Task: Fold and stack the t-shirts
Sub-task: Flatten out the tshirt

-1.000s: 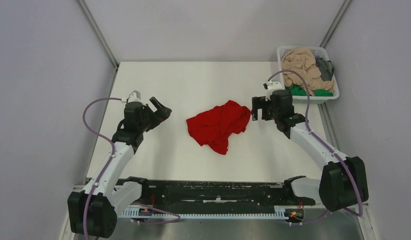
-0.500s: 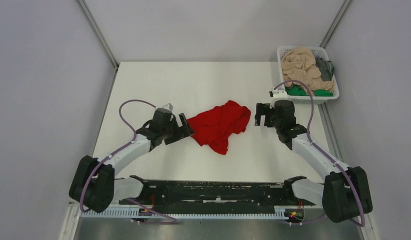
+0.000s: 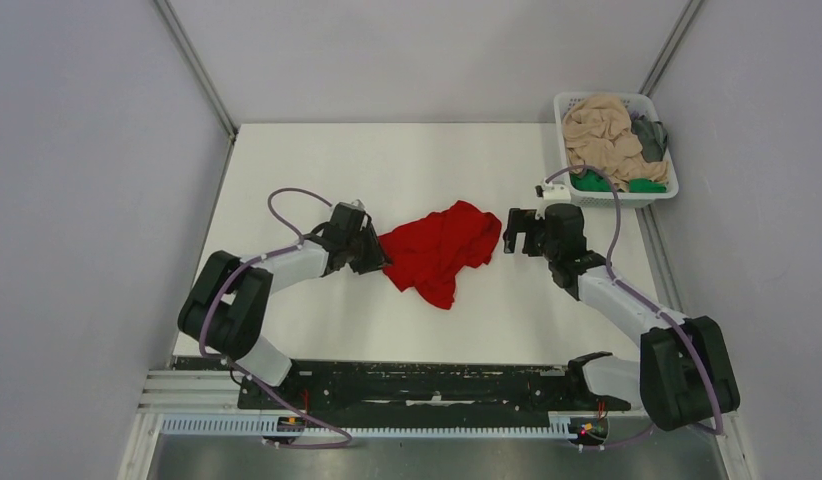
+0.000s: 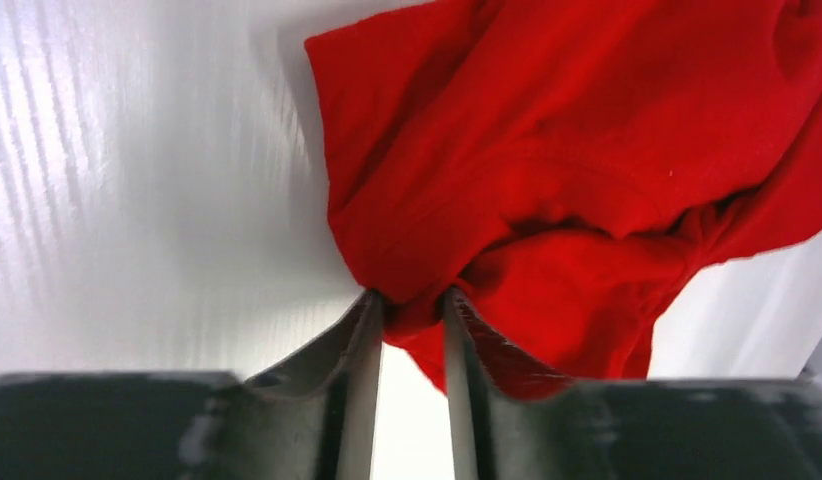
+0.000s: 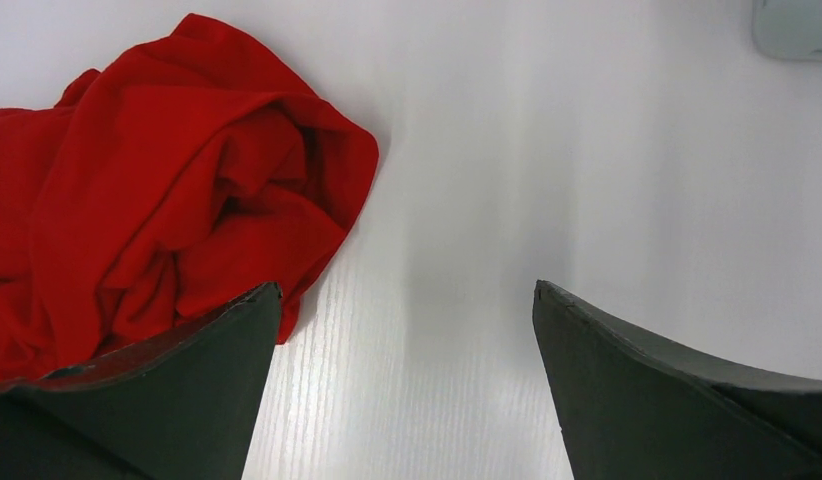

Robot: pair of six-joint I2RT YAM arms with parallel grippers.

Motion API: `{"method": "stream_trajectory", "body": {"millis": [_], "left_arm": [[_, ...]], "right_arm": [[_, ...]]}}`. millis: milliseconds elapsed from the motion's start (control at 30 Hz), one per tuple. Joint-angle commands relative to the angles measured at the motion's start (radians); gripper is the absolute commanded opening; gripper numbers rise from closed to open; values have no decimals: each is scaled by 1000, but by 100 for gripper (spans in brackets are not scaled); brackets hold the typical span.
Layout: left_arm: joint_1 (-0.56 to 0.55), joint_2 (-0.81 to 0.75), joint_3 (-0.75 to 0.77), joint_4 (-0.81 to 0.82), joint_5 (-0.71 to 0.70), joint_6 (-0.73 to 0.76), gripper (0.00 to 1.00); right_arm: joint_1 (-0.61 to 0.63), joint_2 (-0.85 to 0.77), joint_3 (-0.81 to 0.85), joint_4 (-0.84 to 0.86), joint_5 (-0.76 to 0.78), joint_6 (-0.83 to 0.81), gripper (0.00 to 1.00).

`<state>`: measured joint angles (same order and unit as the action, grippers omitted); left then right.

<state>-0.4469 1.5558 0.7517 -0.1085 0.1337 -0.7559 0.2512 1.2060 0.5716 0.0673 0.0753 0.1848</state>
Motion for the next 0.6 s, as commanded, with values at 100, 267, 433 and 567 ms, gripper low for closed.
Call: {"method": "stream_trajectory", "body": {"millis": [100,267,433,567], "left_arm": [[-4,69,95,9,-29,4,2],[-4,28,92,5,-47,22,2],[-4,-11,103,-32,-77,41,2],[-4,-43,121,-56,-111,52,2]], "right_arm": [[-4,155,49,121,-71,61,91],[-5,323,133,161,-156,61,76],[-4,472,220,186,-201,67,58],[-1,556,271,196,-267,60,24]]}}
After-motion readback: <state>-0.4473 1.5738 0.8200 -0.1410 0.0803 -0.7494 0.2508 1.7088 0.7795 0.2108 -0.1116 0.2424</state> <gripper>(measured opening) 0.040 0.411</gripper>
